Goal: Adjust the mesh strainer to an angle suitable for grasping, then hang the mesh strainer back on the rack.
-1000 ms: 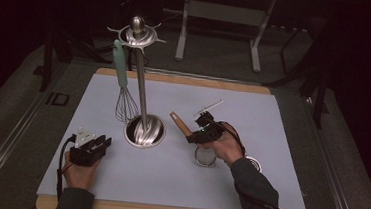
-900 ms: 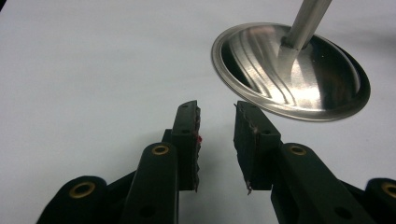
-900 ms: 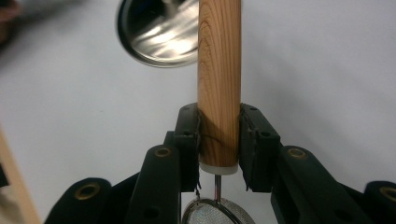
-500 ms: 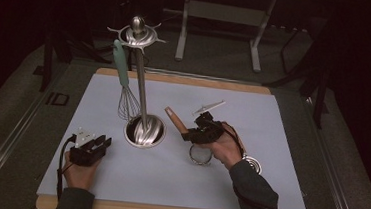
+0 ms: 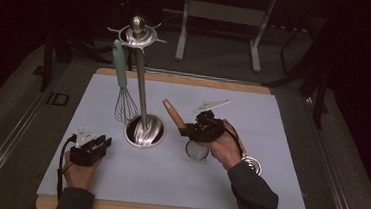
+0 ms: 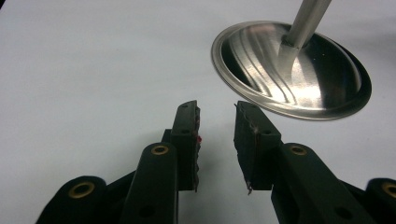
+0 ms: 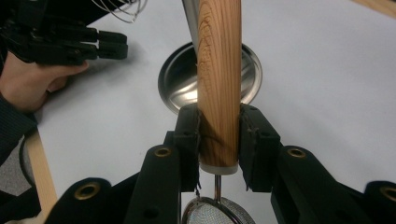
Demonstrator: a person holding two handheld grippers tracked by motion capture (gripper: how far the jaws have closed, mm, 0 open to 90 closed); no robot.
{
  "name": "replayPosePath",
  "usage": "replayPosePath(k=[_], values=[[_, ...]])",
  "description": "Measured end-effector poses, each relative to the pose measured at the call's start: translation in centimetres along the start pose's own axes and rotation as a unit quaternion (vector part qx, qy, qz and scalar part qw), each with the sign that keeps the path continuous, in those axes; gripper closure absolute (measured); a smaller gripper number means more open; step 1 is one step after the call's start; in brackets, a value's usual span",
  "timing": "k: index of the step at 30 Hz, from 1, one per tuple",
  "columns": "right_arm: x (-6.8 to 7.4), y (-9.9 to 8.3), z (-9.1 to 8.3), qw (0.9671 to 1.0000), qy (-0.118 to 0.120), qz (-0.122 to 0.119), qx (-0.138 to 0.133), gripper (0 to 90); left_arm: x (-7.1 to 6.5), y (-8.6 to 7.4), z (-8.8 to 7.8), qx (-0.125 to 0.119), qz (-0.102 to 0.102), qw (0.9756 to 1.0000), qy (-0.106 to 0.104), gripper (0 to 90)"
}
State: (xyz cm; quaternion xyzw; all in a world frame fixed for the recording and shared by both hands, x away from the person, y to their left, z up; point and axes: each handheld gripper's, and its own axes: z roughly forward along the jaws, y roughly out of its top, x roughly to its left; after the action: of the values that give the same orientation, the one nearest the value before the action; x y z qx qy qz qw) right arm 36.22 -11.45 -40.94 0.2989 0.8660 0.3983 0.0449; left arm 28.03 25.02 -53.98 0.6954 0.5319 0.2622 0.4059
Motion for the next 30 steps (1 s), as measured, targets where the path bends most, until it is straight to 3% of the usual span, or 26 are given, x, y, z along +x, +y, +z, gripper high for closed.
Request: replayPosePath(k=[18, 30], values=[[1.7, 1.6, -1.1, 0.9989, -0.007, -0.032, -0.032, 70.7, 0.0, 0.0, 0.0, 0.0, -0.001, 1.0, 0.0, 70.5], [2.5, 2.6, -2.3, 0.9963, -0.007, -0.048, -0.071, 70.8, 0.0, 0.0, 0.0, -0.001, 0.0, 1.0, 0.0, 70.5]])
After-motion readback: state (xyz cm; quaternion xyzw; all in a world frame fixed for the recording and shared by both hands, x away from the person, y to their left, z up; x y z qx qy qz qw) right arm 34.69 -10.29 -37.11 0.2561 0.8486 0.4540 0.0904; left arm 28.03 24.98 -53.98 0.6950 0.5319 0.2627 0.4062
